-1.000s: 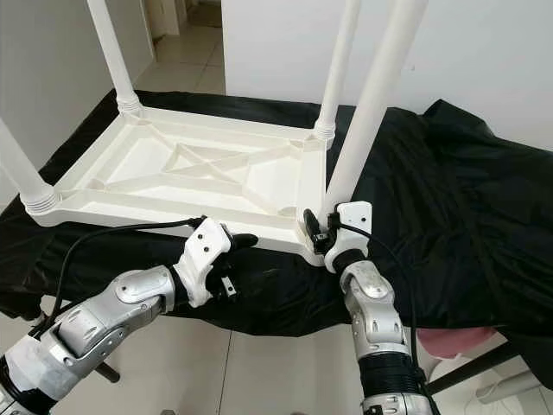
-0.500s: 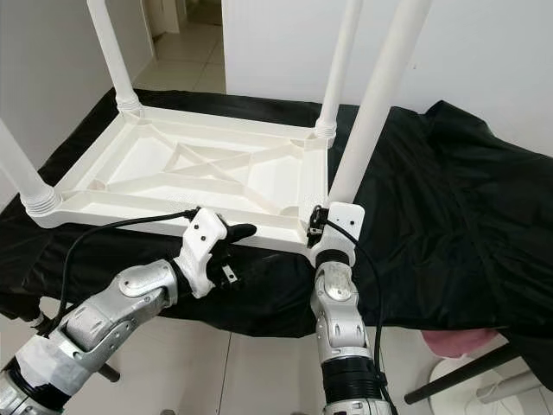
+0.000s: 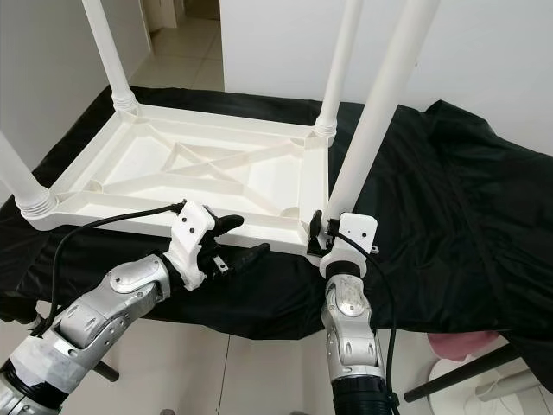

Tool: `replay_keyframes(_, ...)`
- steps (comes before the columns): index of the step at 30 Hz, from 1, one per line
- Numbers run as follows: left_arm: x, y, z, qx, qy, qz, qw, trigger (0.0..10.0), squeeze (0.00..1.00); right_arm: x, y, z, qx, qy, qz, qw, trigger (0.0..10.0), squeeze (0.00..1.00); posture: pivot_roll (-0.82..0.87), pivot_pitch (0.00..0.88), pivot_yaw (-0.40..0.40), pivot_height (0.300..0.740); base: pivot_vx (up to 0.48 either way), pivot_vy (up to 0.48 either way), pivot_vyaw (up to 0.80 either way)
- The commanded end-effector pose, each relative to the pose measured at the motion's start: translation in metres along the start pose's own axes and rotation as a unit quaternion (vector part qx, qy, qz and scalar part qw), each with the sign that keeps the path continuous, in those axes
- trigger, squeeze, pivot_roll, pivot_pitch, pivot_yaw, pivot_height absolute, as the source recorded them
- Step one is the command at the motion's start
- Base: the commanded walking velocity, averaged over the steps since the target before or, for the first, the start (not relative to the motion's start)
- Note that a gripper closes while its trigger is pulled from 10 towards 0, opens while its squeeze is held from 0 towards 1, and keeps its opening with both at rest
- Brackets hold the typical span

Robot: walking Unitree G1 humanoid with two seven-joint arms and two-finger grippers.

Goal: Building children table

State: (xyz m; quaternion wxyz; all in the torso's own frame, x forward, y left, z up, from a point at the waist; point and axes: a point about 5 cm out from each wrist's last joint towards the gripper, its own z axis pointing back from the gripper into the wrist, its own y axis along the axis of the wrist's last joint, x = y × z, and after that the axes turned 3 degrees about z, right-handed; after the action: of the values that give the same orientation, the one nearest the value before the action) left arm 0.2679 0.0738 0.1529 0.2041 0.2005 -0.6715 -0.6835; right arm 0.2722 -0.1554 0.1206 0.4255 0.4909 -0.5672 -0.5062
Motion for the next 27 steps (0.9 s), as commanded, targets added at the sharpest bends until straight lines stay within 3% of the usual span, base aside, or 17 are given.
replay_keyframes(1, -0.003, 0.001, 0.003, 0.004, -0.025, -0.003, 1.0, 10.0, 0.0, 0.004, 0.001, 0.01, 0.014, 0.012, 0.0, 1.0, 10.0, 0.0, -0.04, 0.0, -0.039, 0.74, 0.0, 0.0, 0.0)
replay_keyframes(7, -0.021, 0.005, 0.011, 0.013, 0.023, -0.002, 1.0, 10.0, 0.0, 0.006, 0.001, 0.035, 0.027, 0.053, 0.001, 0.998, 10.0, 0.0, -0.04, 0.0, -0.037, 0.74, 0.0, 0.0, 0.0)
replay_keyframes(12, -0.03, 0.008, 0.016, 0.016, 0.045, -0.007, 0.999, 10.0, 0.0, 0.001, 0.003, 0.046, 0.034, 0.1, 0.005, 0.994, 10.0, 0.0, -0.04, 0.0, -0.036, 0.74, 0.0, 0.0, 0.0)
replay_keyframes(17, -0.038, 0.008, 0.019, 0.023, 0.077, -0.01, 0.997, 10.0, 0.0, -0.014, 0.003, 0.048, 0.031, 0.179, -0.006, 0.983, 10.0, 0.0, -0.05, 0.0, -0.031, 0.74, 0.0, 0.0, 0.0)
replay_keyframes(20, -0.042, 0.008, 0.019, 0.03, 0.102, -0.016, 0.994, 10.0, 0.0, -0.026, 0.004, 0.049, 0.03, 0.245, -0.016, 0.969, 10.0, 0.0, -0.04, 0.0, -0.034, 0.74, 0.0, 0.0, 0.0)
replay_keyframes(27, -0.045, 0.01, 0.019, 0.04, 0.134, -0.027, 0.99, 10.0, 0.0, -0.033, 0.004, 0.036, 0.029, 0.3, -0.004, 0.954, 10.0, 0.0, -0.03, 0.0, -0.038, 0.74, 0.0, 0.0, 0.0)
